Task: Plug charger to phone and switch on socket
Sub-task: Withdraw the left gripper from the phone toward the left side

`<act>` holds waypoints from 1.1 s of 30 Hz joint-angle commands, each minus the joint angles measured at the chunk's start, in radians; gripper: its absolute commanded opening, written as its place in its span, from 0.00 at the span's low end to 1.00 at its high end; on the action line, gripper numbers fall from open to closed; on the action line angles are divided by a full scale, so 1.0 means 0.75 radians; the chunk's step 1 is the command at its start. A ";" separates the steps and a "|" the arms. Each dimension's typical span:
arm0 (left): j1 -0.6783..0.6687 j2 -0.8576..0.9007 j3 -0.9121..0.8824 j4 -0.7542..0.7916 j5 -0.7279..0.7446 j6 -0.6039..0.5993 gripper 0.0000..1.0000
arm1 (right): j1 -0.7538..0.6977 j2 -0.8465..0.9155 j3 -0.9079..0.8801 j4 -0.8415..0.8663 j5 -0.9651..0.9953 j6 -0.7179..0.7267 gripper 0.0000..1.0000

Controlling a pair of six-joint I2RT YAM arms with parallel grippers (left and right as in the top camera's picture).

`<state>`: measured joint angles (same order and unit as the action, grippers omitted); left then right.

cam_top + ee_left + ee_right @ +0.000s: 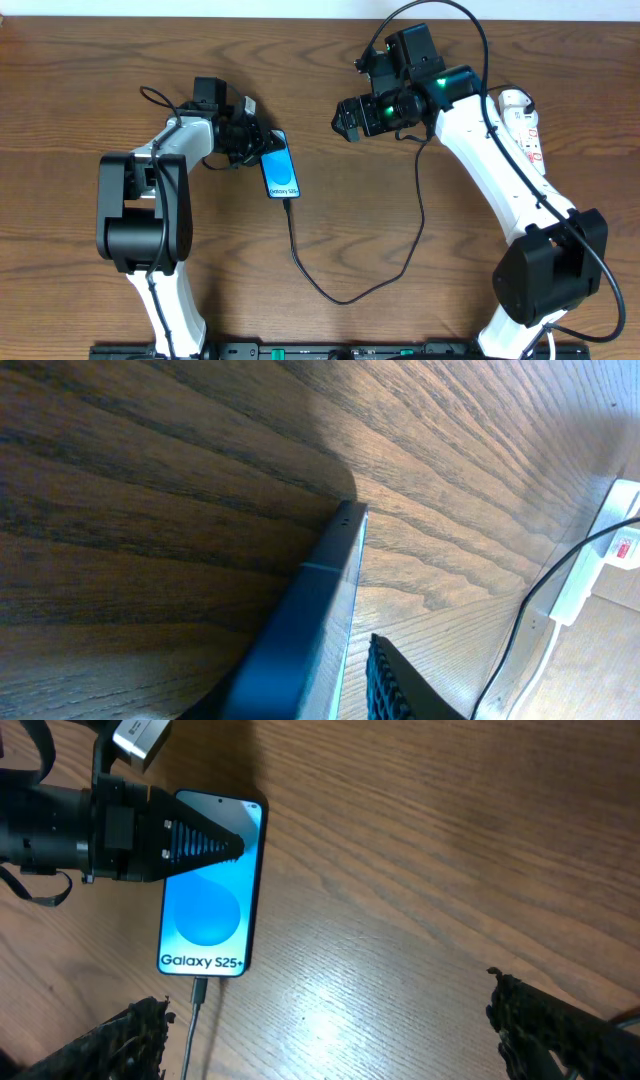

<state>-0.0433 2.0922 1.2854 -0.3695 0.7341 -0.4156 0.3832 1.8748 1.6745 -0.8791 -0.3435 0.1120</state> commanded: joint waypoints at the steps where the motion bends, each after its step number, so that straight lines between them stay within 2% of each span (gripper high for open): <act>1: -0.005 0.001 -0.021 -0.019 -0.071 -0.002 0.32 | 0.005 -0.001 0.009 -0.001 -0.008 -0.033 0.99; 7: -0.006 0.001 -0.021 -0.057 -0.170 -0.003 0.43 | 0.005 -0.001 0.009 -0.012 -0.003 -0.044 0.99; 12: -0.006 0.001 -0.021 -0.124 -0.279 -0.002 0.45 | 0.005 -0.001 0.009 -0.019 -0.003 -0.052 0.99; 16: -0.006 -0.007 -0.020 -0.134 -0.296 -0.003 0.52 | 0.005 -0.001 0.009 -0.020 0.002 -0.053 0.99; 21: -0.006 -0.039 -0.018 -0.182 -0.406 -0.002 0.57 | 0.005 -0.001 0.009 -0.019 0.003 -0.053 0.99; 26: -0.006 -0.069 -0.017 -0.227 -0.510 -0.001 0.57 | 0.005 -0.001 0.009 -0.020 0.008 -0.060 0.99; 33: 0.001 -0.101 0.004 -0.326 -0.588 0.095 0.57 | 0.005 -0.001 0.009 -0.042 0.056 -0.068 0.99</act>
<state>-0.0505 2.0045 1.2968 -0.5869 0.4141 -0.3866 0.3832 1.8748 1.6745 -0.9058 -0.3233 0.0814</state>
